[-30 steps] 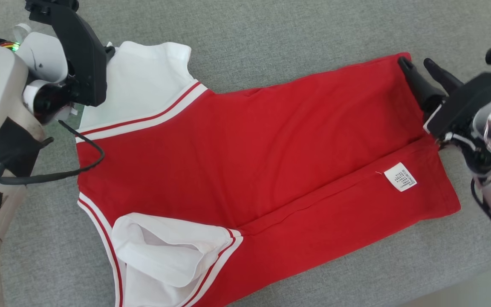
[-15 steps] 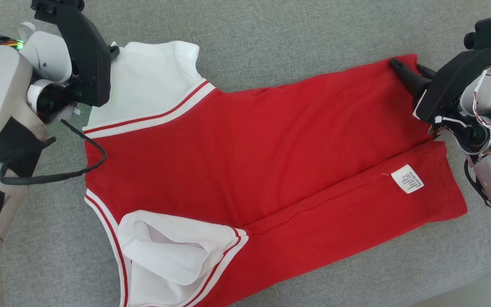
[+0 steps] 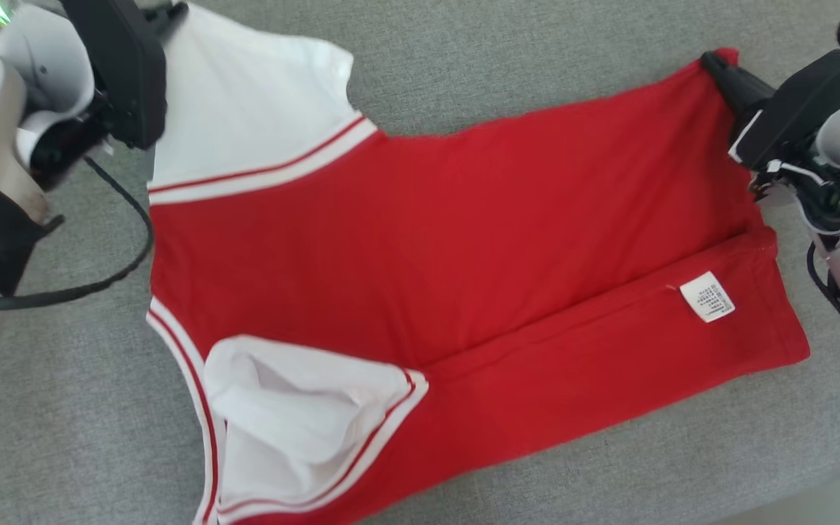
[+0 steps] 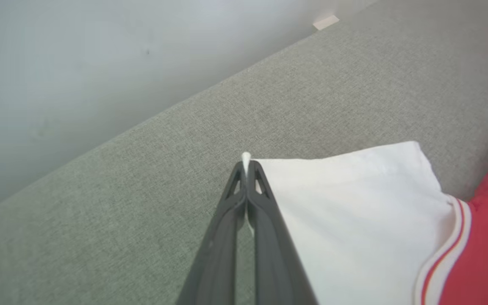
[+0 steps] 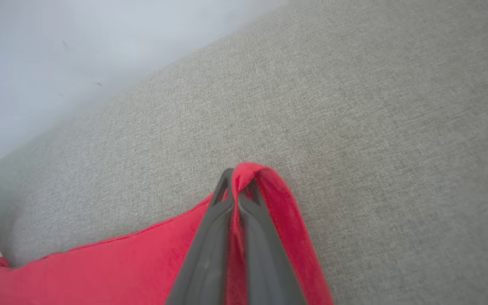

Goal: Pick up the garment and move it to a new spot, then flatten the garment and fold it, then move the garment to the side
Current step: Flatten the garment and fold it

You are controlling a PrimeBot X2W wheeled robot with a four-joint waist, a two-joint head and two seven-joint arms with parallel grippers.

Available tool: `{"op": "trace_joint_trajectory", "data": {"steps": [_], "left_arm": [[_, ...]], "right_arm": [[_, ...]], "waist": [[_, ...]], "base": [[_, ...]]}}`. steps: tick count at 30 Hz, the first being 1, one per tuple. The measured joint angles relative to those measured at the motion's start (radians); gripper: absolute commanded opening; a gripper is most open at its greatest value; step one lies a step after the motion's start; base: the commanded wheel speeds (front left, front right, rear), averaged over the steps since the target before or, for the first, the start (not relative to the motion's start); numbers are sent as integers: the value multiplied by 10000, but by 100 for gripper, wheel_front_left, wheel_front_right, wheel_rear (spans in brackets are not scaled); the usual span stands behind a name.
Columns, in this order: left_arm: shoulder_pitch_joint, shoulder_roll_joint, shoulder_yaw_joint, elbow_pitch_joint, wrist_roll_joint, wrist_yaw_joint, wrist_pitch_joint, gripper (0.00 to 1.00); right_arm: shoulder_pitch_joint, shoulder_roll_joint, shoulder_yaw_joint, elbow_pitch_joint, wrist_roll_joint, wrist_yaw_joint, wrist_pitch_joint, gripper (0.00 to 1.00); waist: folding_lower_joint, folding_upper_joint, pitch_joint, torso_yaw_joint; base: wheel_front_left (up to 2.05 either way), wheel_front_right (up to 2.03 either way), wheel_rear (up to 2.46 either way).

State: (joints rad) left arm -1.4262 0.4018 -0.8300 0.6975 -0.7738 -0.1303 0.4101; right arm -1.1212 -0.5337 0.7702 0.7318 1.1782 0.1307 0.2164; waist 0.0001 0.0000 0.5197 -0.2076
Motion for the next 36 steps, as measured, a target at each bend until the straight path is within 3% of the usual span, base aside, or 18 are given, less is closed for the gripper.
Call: {"op": "trace_joint_trajectory", "data": {"steps": [8,15,23,28,36], "left_arm": [[-437,13,-278,-96,27,0,-1507,0],[-362,52,-548,-399,-531,0,-1906,0],[926,1106,-828,-2930,-1093,35,-2366,0],[2323,2000,-642,-5173,-1626,784,-2336,0],[4309,3126,-378,-8673,-2357,2464,-2086,0]], "right_arm": [[-160,-522,-397,-221,1237,0,-232,0],[65,-1135,-585,-474,2169,0,90,0],[1172,-1837,-470,-1080,2940,-2,466,0],[1893,-2345,-453,-1756,3241,-2,560,0],[2952,-3085,-627,-2694,3762,-2,414,0]], "waist": [[0,0,62,320],[0,0,8,659],[-1,0,-333,1018],[-1,0,-556,1273],[-2,0,-812,1510]], "base": [[0,0,0],[0,0,0],[0,0,0],[0,0,0],[0,0,0]]}}
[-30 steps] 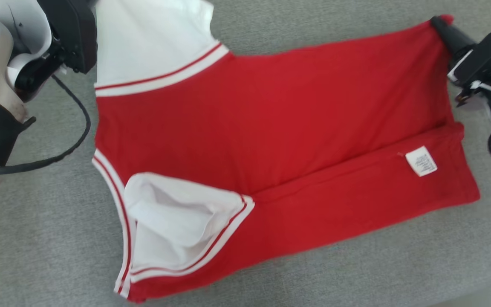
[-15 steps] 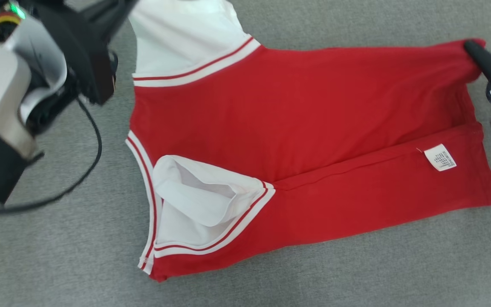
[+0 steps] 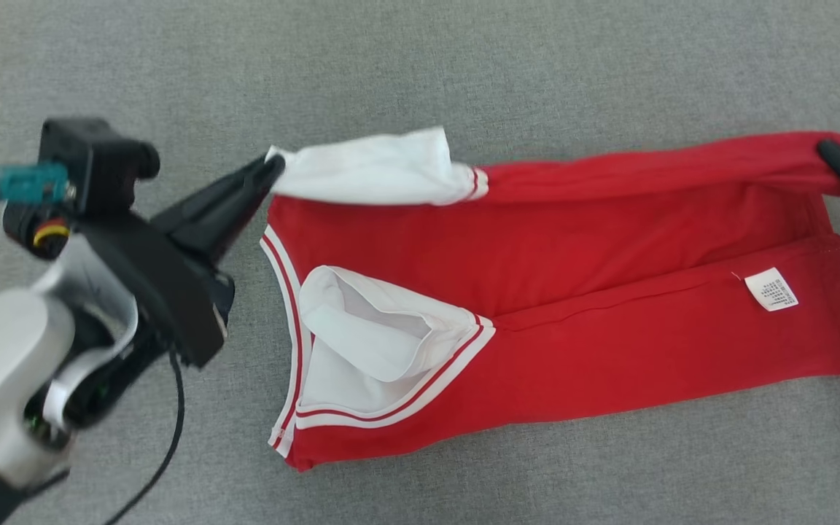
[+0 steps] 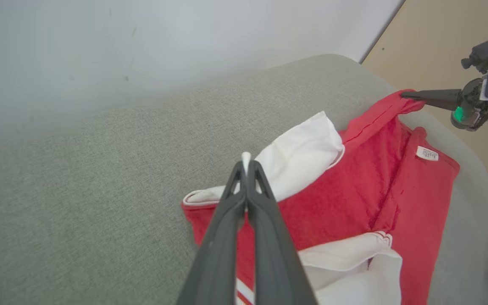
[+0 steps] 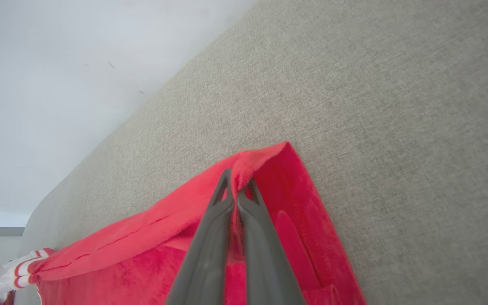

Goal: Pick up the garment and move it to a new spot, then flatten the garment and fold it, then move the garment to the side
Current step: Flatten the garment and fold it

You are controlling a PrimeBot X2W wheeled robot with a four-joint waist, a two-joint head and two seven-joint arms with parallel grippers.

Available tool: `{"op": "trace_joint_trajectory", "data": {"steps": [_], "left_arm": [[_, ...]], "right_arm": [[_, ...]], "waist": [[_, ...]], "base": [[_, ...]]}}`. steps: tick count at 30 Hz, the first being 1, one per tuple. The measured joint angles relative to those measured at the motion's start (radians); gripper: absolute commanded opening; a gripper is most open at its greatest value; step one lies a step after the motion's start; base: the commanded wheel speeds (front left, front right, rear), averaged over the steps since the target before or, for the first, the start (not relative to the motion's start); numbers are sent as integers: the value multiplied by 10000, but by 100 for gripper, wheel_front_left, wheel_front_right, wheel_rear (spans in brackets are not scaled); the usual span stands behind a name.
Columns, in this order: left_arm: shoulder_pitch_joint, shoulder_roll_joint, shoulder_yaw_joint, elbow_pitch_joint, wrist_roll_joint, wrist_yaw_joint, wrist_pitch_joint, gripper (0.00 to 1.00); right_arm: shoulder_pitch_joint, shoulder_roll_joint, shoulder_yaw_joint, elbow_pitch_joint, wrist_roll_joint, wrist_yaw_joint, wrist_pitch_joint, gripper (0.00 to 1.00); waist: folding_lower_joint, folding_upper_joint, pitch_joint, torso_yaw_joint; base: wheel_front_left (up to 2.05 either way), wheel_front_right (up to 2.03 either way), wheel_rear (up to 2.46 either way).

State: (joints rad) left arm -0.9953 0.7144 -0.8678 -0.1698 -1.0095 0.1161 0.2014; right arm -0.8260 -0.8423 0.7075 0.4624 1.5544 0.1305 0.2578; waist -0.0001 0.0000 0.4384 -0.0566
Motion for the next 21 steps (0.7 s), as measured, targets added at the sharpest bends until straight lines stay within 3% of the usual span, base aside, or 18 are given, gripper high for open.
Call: {"op": "trace_joint_trajectory", "data": {"steps": [8,15,21], "left_arm": [[1474,754,128,-2382,-385,1256,-90,0],[2358,1325,205,-3427,-493,1977,-267,0],[3370,1356,8,-3791,-623,2295,-713,0]], "right_arm": [[1241,-754,-155,-1034,397,0,-213,0],[2324,-1308,-343,-1781,685,0,-566,0],[2980,-1407,-351,-2107,819,0,-771,0]], "waist": [[0,0,-137,127],[0,0,-267,163],[0,0,-318,118]], "base": [[0,0,0],[0,0,0],[0,0,0]]}}
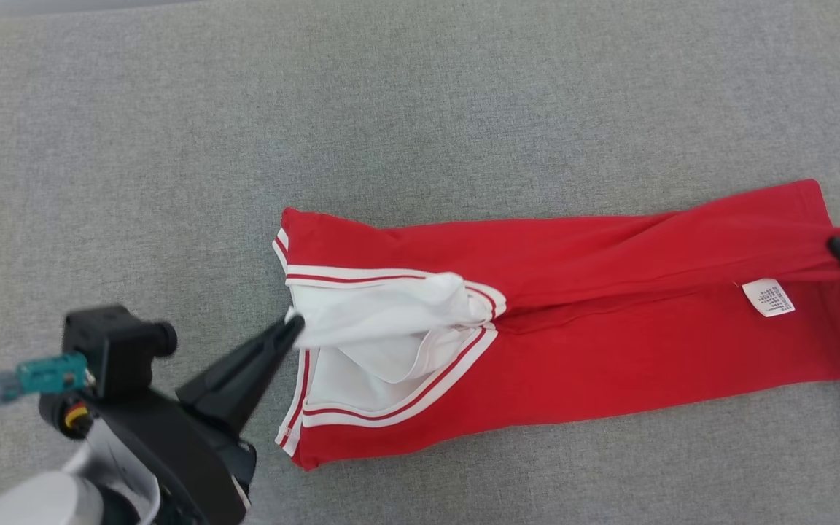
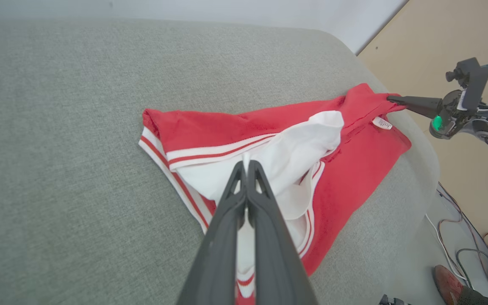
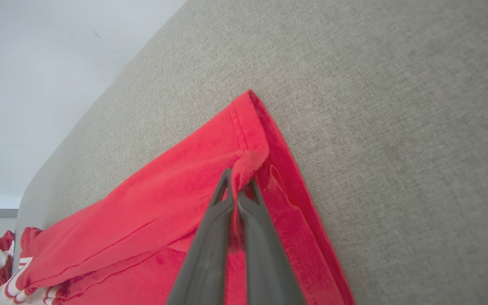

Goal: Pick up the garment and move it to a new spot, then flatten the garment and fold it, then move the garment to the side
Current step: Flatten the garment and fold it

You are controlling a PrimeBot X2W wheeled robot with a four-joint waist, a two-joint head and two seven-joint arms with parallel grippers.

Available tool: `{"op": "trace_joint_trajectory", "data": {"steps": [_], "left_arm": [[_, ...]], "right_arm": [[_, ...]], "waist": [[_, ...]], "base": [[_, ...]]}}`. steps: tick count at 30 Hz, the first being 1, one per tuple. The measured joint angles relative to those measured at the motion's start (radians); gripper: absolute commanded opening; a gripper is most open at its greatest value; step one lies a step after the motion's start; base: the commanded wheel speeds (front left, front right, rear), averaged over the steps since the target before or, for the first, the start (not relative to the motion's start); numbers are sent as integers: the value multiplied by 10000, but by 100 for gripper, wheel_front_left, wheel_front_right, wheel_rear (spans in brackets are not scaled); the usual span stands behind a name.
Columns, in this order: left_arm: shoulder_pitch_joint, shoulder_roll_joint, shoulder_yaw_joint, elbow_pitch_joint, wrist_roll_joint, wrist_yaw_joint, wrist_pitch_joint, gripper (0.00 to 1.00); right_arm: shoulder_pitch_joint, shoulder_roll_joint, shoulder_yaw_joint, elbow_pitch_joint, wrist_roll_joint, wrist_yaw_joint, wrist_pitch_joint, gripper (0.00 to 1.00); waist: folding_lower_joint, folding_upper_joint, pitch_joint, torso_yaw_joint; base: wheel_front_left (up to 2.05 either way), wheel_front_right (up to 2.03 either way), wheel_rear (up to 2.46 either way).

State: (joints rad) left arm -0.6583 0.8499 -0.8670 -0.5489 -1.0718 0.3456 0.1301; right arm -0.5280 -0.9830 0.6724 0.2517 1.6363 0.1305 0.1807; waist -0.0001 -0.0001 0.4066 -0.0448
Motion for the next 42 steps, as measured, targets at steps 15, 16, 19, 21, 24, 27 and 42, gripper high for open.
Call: {"op": "trace_joint_trajectory", "data": {"steps": [15,16,19,21,24,27,42], "left_arm": [[774,-713,-640,1570,222,-184,-796,0],[783,-752,-731,1691,318,-196,-794,0],[788,-1080,-880,2161,470,-288,-934,0],[791,-1244,-938,2370,537,-326,-1049,6],[791,-1450,-995,2675,569,-328,-1147,86],[804,-1613,-955,2909,633,-249,-1400,100],[2313,-2107,401,3467,894,1386,-3708,100]], "right_arm": [[190,309,217,314,-322,0,-35,0],[186,334,238,351,-339,2,0,0],[184,499,343,564,-349,2,136,0],[178,577,382,619,-359,2,176,5],[91,656,422,734,-506,2,115,36],[56,807,416,874,-700,2,-125,100],[22,1597,1267,1258,-4378,0,-3634,100]], "waist": [[1,0,-50,54],[1,0,-67,63],[1,0,-121,76],[1,0,-153,69],[1,0,-195,40],[1,0,-278,-3],[0,0,-1484,-222]], "base": [[0,0,0],[0,0,0],[0,0,0],[0,0,0],[0,0,0],[0,0,0],[0,0,0]]}}
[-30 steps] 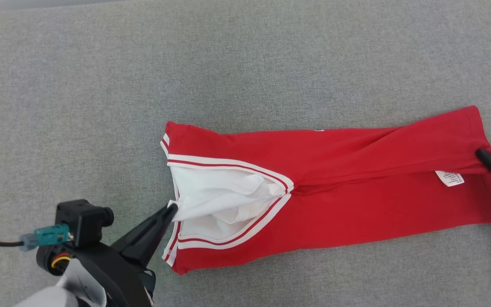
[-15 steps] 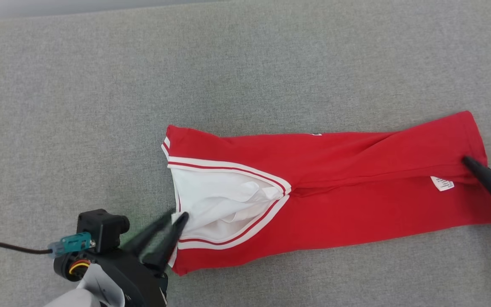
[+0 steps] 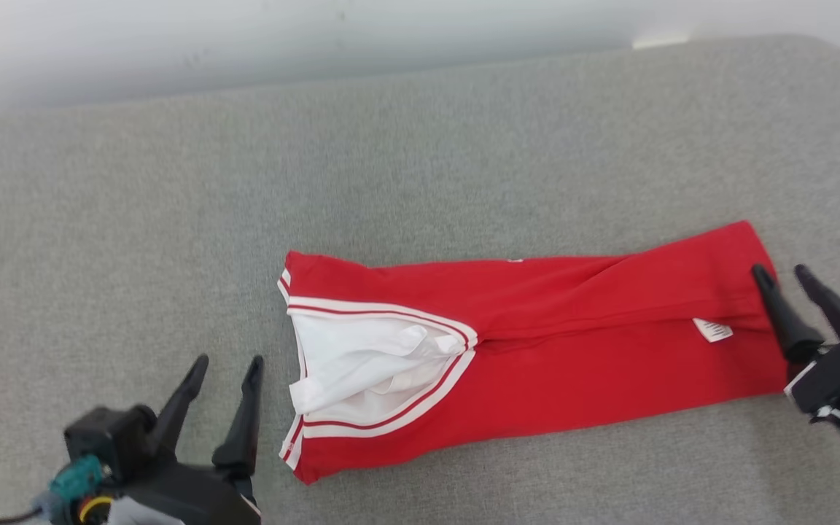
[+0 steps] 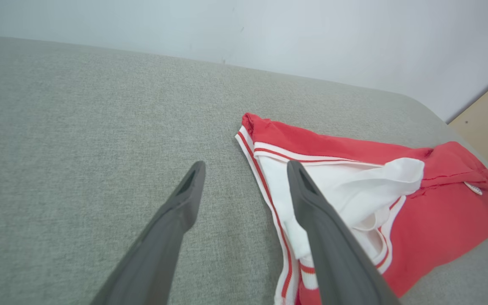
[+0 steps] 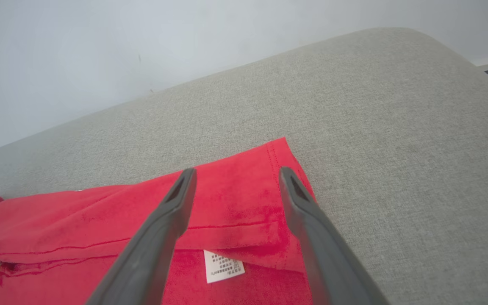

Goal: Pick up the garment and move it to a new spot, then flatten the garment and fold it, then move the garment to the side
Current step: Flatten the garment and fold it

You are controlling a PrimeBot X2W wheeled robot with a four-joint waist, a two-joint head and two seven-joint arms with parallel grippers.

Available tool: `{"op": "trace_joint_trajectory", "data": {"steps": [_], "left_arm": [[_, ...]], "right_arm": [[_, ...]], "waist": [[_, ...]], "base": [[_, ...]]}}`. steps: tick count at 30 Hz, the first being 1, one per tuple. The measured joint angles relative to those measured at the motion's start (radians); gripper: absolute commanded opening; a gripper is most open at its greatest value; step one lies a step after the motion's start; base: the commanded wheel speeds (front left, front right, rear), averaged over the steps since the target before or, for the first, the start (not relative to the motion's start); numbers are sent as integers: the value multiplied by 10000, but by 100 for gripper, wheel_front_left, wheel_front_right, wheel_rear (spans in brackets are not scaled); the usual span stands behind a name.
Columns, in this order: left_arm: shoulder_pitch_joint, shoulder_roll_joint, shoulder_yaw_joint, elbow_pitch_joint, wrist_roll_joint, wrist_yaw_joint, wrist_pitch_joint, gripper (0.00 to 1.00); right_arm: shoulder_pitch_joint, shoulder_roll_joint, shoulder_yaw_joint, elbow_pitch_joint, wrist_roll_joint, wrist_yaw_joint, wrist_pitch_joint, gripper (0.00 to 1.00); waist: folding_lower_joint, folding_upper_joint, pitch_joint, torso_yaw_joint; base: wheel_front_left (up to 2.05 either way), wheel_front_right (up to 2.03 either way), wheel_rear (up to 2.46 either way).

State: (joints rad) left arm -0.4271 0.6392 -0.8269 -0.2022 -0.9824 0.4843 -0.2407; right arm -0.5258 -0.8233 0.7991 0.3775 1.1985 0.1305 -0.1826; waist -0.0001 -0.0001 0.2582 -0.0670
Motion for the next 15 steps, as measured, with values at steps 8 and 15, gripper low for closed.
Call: {"op": "trace_joint_trajectory", "data": {"steps": [8,15], "left_arm": [[1167,-784,610,42,1747,671,-199,100],[2322,-1822,1080,86,3632,650,-205,100]], "right_arm": [[453,897,-36,577,-477,2,-677,100],[1072,1388,-725,1001,-727,2,-763,100]], "waist": [[-1,1,-1004,-46],[0,0,-1507,152]], "base": [[0,0,0],[0,0,0]]}}
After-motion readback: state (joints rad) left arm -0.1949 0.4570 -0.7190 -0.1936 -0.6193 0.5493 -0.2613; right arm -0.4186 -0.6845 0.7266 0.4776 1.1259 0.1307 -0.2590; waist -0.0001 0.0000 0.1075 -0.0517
